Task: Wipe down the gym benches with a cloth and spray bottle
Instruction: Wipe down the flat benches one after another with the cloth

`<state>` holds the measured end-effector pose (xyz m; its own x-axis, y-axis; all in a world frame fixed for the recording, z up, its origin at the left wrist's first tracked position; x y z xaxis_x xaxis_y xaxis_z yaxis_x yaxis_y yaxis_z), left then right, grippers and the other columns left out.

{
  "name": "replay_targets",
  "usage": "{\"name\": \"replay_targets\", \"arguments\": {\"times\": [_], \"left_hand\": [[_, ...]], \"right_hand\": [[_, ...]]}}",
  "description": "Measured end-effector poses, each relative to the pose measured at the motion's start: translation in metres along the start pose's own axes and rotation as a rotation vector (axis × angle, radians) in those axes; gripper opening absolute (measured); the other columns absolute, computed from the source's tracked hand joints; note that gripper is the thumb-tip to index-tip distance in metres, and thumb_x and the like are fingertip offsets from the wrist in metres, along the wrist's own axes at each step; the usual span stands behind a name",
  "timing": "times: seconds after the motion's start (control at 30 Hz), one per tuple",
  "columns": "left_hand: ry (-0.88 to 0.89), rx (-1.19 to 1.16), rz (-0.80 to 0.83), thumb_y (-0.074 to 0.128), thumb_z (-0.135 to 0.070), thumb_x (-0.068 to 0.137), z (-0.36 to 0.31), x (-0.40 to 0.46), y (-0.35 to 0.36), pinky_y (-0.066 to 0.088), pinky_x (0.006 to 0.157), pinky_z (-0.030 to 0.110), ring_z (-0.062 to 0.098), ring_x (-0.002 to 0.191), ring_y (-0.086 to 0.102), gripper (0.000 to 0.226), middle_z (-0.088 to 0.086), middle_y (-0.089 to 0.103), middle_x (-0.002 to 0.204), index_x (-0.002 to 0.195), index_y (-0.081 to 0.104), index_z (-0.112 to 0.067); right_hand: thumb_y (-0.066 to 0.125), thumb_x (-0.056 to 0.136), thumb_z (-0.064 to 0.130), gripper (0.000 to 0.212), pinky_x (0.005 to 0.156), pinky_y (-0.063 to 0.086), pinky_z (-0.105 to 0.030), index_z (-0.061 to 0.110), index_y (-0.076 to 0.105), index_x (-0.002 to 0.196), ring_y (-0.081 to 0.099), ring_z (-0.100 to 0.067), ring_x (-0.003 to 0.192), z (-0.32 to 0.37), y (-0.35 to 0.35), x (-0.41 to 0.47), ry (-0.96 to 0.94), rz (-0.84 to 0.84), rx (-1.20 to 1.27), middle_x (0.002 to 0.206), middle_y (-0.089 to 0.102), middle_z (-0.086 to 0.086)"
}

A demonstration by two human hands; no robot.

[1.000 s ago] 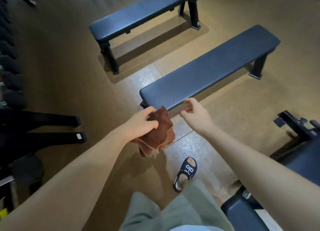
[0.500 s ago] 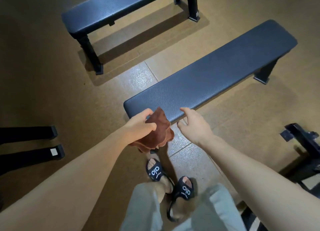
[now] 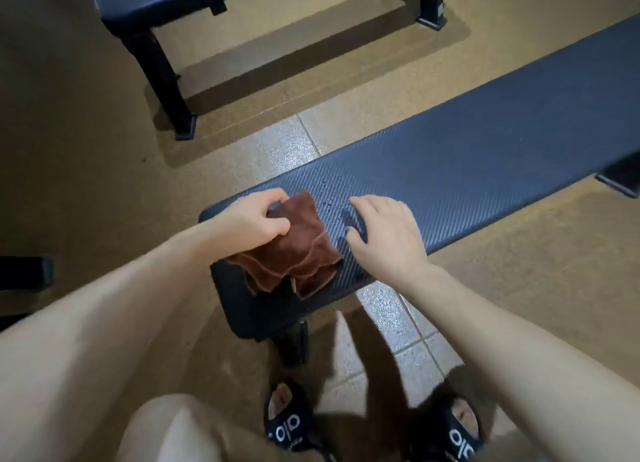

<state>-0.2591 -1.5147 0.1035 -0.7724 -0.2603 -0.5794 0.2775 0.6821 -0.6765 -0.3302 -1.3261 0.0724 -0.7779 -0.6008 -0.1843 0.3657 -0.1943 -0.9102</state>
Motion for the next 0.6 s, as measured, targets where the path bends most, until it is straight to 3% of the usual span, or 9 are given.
{"name": "replay_targets", "arguments": {"times": [0.07,0.1,0.2,0.3,0.4,0.6], "left_hand": [[0.050,0.164,-0.172,0.060,-0.022,0.096,0.010,0.028,0.001,0.048,0.087,0.036,0.029,0.113,0.063,0.037,0.003,0.068,0.118,0.132,0.058,-0.028],[0.092,0.302,-0.279,0.058,-0.025,0.096,0.010,0.039,0.000,0.047,0.096,0.038,0.032,0.122,0.059,0.050,0.007,0.063,0.132,0.145,0.049,-0.027],[0.164,0.562,-0.492,0.042,-0.052,0.093,0.009,0.055,0.013,0.039,0.113,0.048,0.036,0.138,0.046,0.070,0.014,0.049,0.152,0.158,0.033,-0.025],[0.159,0.578,-0.441,0.016,-0.069,0.092,0.018,0.056,0.058,0.025,0.123,0.051,0.028,0.153,0.027,0.082,0.007,0.029,0.167,0.163,0.022,-0.028],[0.119,0.558,-0.439,0.007,-0.069,0.094,0.027,0.057,0.084,0.006,0.128,0.050,0.022,0.159,0.005,0.081,0.000,0.005,0.173,0.165,0.002,-0.030],[0.204,0.565,-0.468,0.005,-0.069,0.092,0.018,0.068,0.083,0.005,0.128,0.051,0.019,0.159,0.003,0.085,0.001,0.003,0.174,0.165,0.001,-0.027]], "right_hand": [[0.048,0.095,0.039,0.051,0.116,0.029,-0.048,0.018,0.055,0.141,0.048,-0.028,0.134,-0.001,0.019,0.020,-0.072,-0.114,-0.006,0.140,0.059,-0.002],[0.046,0.095,0.040,0.052,0.118,0.027,-0.050,0.019,0.055,0.141,0.046,-0.030,0.136,-0.002,0.027,0.028,-0.096,-0.157,0.000,0.141,0.058,-0.003],[0.040,0.097,0.041,0.052,0.121,0.022,-0.056,0.021,0.054,0.143,0.043,-0.032,0.141,-0.006,0.047,0.042,-0.131,-0.255,-0.017,0.145,0.056,-0.005],[0.037,0.101,0.035,0.047,0.121,0.023,-0.057,0.020,0.055,0.141,0.041,-0.032,0.142,-0.013,0.057,0.044,-0.132,-0.343,-0.047,0.146,0.055,-0.004],[0.032,0.101,0.036,0.050,0.122,0.022,-0.055,0.021,0.052,0.145,0.036,-0.032,0.147,-0.014,0.064,0.044,-0.137,-0.327,-0.064,0.152,0.049,-0.005],[0.034,0.101,0.038,0.050,0.123,0.021,-0.053,0.022,0.052,0.145,0.033,-0.031,0.149,-0.016,0.064,0.045,-0.125,-0.326,-0.067,0.155,0.046,-0.005]]}}
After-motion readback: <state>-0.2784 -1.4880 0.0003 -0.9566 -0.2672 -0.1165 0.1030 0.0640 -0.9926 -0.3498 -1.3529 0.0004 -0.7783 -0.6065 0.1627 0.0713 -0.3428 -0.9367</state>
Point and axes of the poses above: each hand's wrist, its own x-axis towards the middle knuckle, its own y-axis out of the palm, z = x × y, the point moved 8 cm from there along x, towards the middle knuckle
